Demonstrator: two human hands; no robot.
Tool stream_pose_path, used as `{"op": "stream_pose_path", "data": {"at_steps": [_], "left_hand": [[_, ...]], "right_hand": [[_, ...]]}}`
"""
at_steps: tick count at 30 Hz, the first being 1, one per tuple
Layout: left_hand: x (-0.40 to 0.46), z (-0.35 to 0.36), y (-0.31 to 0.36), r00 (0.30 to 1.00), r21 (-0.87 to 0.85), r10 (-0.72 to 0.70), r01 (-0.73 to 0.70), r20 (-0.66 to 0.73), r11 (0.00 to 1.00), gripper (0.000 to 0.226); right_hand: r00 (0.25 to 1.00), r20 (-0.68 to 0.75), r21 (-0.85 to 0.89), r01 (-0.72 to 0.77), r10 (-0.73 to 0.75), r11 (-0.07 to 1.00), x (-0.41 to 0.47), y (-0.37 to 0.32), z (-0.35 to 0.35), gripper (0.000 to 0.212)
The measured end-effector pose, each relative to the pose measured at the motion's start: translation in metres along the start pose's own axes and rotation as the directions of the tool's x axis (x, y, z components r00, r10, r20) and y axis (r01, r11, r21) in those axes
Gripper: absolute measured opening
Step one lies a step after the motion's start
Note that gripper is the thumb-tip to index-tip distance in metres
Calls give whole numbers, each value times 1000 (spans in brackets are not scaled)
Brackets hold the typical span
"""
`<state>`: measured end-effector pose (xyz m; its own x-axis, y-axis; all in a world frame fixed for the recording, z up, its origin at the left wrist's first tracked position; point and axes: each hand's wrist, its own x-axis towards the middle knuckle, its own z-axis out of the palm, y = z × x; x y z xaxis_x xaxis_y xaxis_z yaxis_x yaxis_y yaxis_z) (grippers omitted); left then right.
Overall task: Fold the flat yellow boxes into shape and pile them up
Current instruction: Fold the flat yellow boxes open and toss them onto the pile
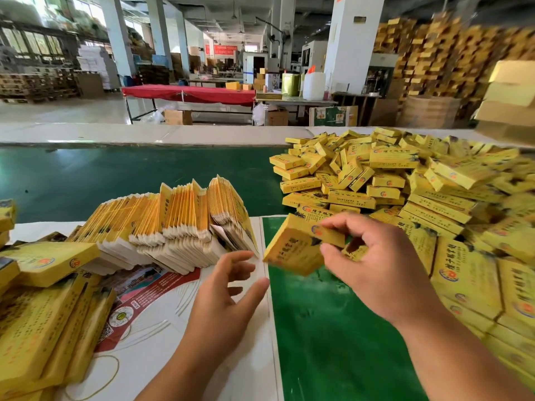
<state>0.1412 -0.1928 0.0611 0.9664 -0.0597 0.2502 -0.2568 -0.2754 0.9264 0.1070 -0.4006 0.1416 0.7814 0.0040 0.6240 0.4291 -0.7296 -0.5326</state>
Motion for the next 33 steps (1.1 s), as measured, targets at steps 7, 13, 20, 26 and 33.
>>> {"op": "stream_pose_path", "data": {"at_steps": [7,13,20,26,33], "left_hand": [[-6,4,3,996,63,67,-71,55,996,8],[-6,4,4,991,84,90,-98,96,992,2],[-5,5,2,995,109,91,-96,49,989,4],[2,1,-2,996,89,-4,12,-87,996,2],[7,-7,-2,985,49,-10,18,-172,999,6]], "right_hand": [[987,142,-786,68,73,615,33,22,-6,14],[903,325,-855,154,280,495,26,37,12,27],[875,360,-836,149,324,528,29,35,20,17],[934,326,-414,-1,149,910,33,14,76,50],[870,433,-270,-125,236,955,47,23,153,62]]}}
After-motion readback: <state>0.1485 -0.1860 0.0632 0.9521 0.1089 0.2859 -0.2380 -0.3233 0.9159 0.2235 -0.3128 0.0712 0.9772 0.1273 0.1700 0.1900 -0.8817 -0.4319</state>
